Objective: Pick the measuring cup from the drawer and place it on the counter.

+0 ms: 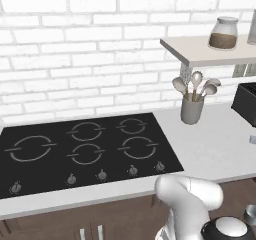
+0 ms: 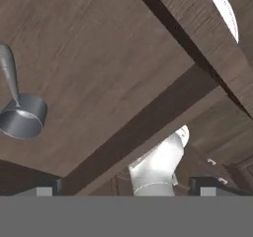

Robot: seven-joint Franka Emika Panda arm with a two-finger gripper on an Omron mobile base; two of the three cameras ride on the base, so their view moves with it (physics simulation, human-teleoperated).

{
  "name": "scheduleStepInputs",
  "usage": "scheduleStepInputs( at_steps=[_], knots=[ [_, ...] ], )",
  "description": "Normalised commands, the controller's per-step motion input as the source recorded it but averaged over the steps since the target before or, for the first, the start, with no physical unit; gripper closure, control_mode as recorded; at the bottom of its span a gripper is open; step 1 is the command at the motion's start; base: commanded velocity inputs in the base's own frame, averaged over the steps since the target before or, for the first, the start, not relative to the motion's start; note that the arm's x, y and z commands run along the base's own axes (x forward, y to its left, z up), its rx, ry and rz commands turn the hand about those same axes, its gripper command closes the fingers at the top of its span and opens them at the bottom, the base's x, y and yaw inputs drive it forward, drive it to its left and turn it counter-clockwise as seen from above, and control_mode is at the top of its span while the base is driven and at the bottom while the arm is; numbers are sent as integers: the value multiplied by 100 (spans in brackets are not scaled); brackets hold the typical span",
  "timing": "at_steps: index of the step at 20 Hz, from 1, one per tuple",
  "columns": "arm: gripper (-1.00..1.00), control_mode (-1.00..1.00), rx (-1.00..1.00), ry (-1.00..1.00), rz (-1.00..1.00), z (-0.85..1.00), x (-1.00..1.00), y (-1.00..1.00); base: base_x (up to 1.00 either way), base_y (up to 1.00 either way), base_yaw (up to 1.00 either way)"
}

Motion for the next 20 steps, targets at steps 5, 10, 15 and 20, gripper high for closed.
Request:
scheduleStepInputs(
  at_steps=[5,10,15,20],
  knots=[
    [-100,-100,-4,30,-40,54,100,96,0,0,0],
    [-100,-100,-2,8,-2,-12,13,-8,0,0,0],
    [-100,-100,-4,1,15,-35,24,-96,0,0,0],
    [-100,-100,8,44,10,14,87,-43,0,0,0]
  ],
)
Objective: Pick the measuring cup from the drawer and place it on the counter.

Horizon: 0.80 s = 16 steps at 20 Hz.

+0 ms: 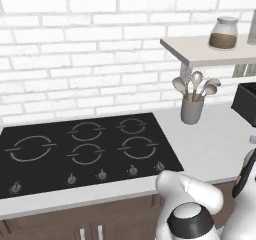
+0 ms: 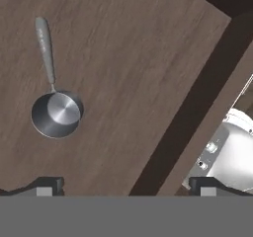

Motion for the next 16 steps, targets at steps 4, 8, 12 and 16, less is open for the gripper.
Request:
scheduleStepInputs(
  at_steps=[4,8,12,16],
  knots=[
    [-100,-100,-7,9,0,-14,2,-39,0,0,0],
    [-100,-100,1,7,8,-42,-25,-91,0,0,0],
    [-100,-100,7,-2,0,-16,-13,-15,0,0,0],
    [-100,-100,2,-10,6,-35,-28,-40,0,0,0]
  ],
)
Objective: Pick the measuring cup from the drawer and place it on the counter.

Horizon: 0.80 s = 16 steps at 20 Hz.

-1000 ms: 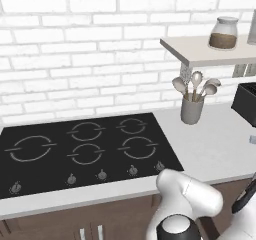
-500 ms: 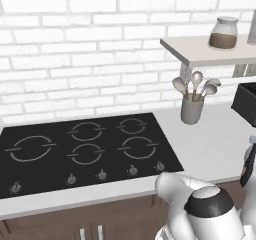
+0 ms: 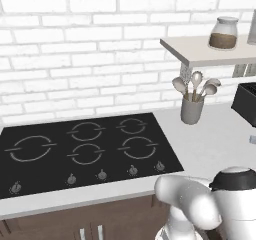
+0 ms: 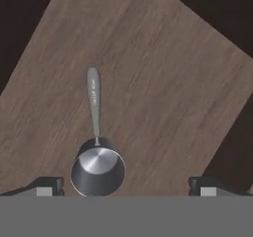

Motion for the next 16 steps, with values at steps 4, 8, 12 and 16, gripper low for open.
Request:
scheduleStepInputs(
  at_steps=[4,8,12,16],
  knots=[
    [-100,-100,0,-3,18,-42,0,-21,0,0,0],
    [-100,-100,0,0,7,-29,-1,-4,0,0,0],
    [-100,-100,0,0,12,-41,-6,-17,0,0,0],
    [-100,-100,0,0,2,-34,0,-2,0,0,0]
  ],
)
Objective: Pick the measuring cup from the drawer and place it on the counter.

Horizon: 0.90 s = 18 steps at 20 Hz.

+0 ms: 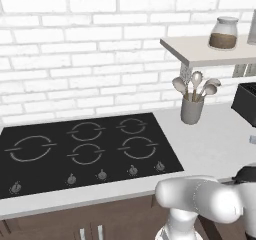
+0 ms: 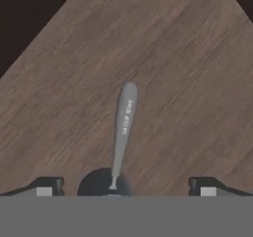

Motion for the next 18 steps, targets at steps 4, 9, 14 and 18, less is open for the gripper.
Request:
scheduleStepInputs(
  at_steps=[4,9,14,18],
  knots=[
    [-100,-100,-2,1,1,-42,-7,-21,0,0,0],
    [-100,-100,-1,0,0,-34,0,-10,0,0,0],
    [-100,-100,0,0,1,-21,0,0,0,0,0],
    [-100,-100,-5,4,2,-41,0,0,0,0,0]
  ],
)
